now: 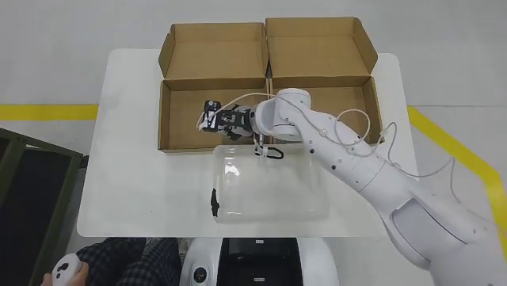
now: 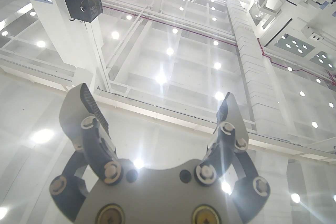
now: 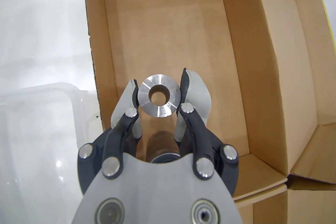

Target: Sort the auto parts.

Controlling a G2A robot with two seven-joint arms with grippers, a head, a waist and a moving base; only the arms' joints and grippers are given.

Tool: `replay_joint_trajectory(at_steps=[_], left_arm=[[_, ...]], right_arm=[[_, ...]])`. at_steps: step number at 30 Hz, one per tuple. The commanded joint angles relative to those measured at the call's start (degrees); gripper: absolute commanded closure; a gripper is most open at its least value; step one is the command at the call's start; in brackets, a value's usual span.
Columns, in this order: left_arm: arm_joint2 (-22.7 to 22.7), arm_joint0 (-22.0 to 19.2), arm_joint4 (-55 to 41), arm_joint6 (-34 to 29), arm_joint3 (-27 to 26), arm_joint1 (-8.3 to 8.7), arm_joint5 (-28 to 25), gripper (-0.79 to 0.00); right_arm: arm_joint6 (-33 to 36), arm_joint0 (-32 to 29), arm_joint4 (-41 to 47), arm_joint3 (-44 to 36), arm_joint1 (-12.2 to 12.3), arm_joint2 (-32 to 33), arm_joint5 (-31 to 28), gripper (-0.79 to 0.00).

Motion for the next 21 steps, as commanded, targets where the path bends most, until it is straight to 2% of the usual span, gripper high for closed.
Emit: replay_joint_trajectory(at_steps=[1,3,9,13,16,18,21], left_arm=[[0.0,0.0,0.0,0.0,0.0,0.0,0.0,-0.785],[0.0,0.0,0.0,0.0,0.0,0.0,0.0,-0.785],[0.0,0.0,0.0,0.0,0.0,0.0,0.0,-0.785],[0.0,0.0,0.0,0.0,0.0,0.0,0.0,-0.785],[0.0,0.0,0.0,0.0,0.0,0.0,0.0,-0.785],[0.0,0.0,0.0,0.0,0.0,0.0,0.0,-0.785],[0.0,0.0,0.0,0.0,0.0,0.0,0.0,-0.785]], right_arm=[[0.5,0.2,0.0,0.6,-0.4,-0.1,0.0,-0.037],[0.8,0.3,-0.2,1.0,-0.7,-0.2,0.1,-0.092],[2.1,0.6,-1.1,2.4,-1.6,-0.3,0.2,-0.151],[2.9,0.6,-1.7,3.0,-2.0,-0.3,0.0,-0.225],[3.3,0.6,-2.4,3.3,-2.3,-0.3,0.1,-0.252],[3.5,0.6,-2.7,3.5,-2.6,-0.2,0.2,-0.323],[3.5,0.5,-3.0,3.8,-2.8,0.1,0.3,-0.345]])
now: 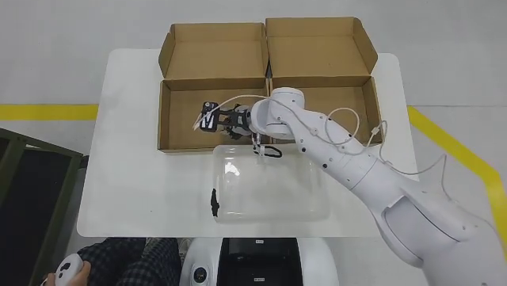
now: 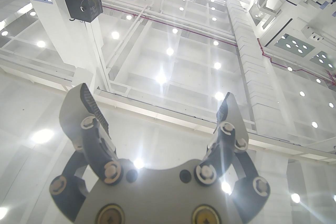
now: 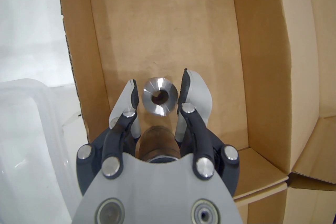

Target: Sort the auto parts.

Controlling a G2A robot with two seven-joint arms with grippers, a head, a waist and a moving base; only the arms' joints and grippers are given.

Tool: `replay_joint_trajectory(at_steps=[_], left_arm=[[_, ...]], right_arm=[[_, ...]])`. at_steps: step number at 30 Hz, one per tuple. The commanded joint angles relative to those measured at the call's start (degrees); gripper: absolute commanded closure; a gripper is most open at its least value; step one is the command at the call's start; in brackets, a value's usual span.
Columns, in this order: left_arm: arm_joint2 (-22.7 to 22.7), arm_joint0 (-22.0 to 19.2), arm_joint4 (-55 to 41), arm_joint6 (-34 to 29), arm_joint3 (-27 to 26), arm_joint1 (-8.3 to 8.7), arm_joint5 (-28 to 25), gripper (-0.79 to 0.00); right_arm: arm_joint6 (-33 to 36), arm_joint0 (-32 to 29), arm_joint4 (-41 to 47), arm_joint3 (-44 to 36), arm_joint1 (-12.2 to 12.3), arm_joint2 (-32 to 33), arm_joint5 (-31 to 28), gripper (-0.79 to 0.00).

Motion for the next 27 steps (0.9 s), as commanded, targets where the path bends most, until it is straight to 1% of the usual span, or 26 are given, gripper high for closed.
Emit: replay_joint_trajectory(at_steps=[1,6,11,16,22,25,26,27], left_arm=[[0.0,0.0,0.0,0.0,0.0,0.0,0.0,-0.785],[0.0,0.0,0.0,0.0,0.0,0.0,0.0,-0.785],[0.0,0.0,0.0,0.0,0.0,0.0,0.0,-0.785],[0.0,0.0,0.0,0.0,0.0,0.0,0.0,-0.785],[0.0,0.0,0.0,0.0,0.0,0.0,0.0,-0.785],[0.0,0.0,0.0,0.0,0.0,0.0,0.0,-0.785],[0.0,0.0,0.0,0.0,0.0,0.0,0.0,-0.785],[0.0,0.0,0.0,0.0,0.0,0.0,0.0,-0.785]], right_arm=[[0.2,0.0,-0.3,0.2,-0.1,0.1,0.0,-0.345],[0.0,-0.1,-0.7,-0.2,-0.2,1.2,-0.2,-0.342],[-0.8,-1.2,-0.8,-3.4,0.5,3.3,-1.7,-0.345],[-1.4,-4.0,-1.4,-9.4,2.2,7.1,-2.3,-0.348],[-2.3,-10.8,-2.8,-19.7,5.5,14.2,-4.2,-0.36],[-3.1,-15.2,-3.6,-24.8,7.3,18.9,-5.4,-0.382],[-3.7,-17.3,-3.9,-27.0,8.1,21.1,-6.0,-0.422],[-4.0,-18.4,-4.1,-27.9,8.5,22.2,-6.4,-0.493]])
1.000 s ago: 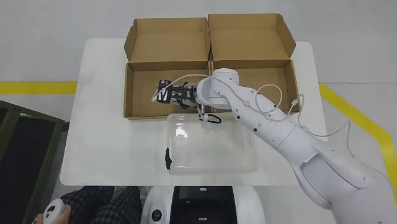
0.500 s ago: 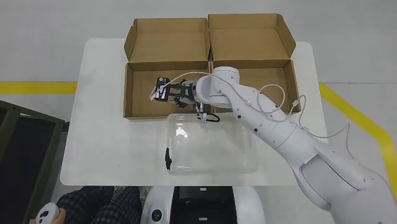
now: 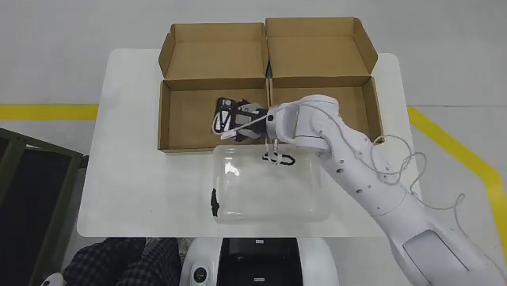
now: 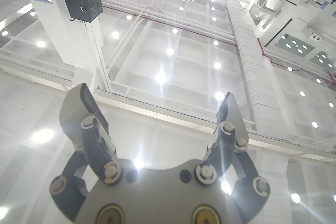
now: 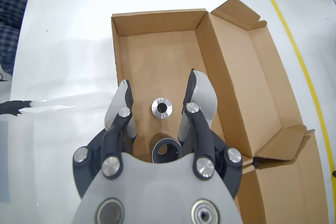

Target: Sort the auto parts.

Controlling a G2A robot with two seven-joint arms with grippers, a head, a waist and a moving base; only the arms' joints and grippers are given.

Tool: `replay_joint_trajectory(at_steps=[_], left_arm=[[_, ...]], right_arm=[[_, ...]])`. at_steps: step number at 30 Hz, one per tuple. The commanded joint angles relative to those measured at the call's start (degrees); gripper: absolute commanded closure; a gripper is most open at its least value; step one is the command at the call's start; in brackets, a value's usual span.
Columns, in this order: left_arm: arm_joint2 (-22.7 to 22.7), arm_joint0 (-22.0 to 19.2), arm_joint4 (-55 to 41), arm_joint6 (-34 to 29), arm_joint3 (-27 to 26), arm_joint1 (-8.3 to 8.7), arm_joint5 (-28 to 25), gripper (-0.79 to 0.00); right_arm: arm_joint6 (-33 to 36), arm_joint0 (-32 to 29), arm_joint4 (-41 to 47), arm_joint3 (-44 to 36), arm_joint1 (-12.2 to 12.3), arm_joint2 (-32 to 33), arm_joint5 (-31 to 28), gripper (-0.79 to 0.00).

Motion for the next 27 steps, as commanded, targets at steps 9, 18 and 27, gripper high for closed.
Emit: replay_joint_trajectory(at_steps=[9,18,27], left_arm=[[0.0,0.0,0.0,0.0,0.0,0.0,0.0,-0.785],[0.0,0.0,0.0,0.0,0.0,0.0,0.0,-0.785],[0.0,0.0,0.0,0.0,0.0,0.0,0.0,-0.785]], right_arm=[[-7.6,-16.4,-3.1,-12.1,4.8,17.1,-4.0,-0.727],[-19.8,-27.6,-5.3,-15.1,7.2,29.9,-5.6,-0.785],[-33.6,-37.9,-9.6,-15.4,8.8,40.7,-5.0,-0.785]])
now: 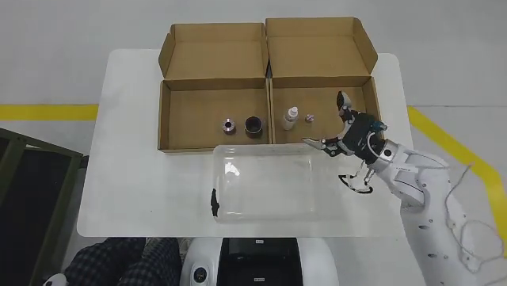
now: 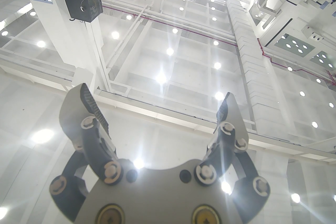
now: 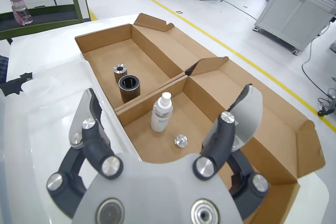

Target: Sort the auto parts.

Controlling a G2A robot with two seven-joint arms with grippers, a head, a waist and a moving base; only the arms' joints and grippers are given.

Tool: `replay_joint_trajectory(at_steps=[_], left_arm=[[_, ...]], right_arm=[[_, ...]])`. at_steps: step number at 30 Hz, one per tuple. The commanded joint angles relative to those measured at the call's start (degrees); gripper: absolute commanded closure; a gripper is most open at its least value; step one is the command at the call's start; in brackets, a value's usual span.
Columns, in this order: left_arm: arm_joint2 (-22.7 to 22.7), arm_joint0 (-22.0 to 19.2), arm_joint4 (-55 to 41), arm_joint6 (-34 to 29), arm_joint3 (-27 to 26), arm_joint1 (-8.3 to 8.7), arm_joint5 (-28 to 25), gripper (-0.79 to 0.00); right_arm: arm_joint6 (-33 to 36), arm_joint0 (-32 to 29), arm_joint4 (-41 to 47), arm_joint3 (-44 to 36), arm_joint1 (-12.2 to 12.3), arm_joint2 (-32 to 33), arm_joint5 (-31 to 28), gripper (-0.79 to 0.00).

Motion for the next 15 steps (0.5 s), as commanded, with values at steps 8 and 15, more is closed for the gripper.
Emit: replay_joint_trajectory(at_steps=[8,15], left_arm=[[0.0,0.0,0.0,0.0,0.0,0.0,0.0,-0.785],[0.0,0.0,0.0,0.0,0.0,0.0,0.0,-0.785]], right_arm=[[-9.1,-7.7,-2.7,2.8,1.2,9.6,1.1,-0.785],[-16.2,-14.0,-4.0,5.6,1.9,16.0,1.3,-0.785]])
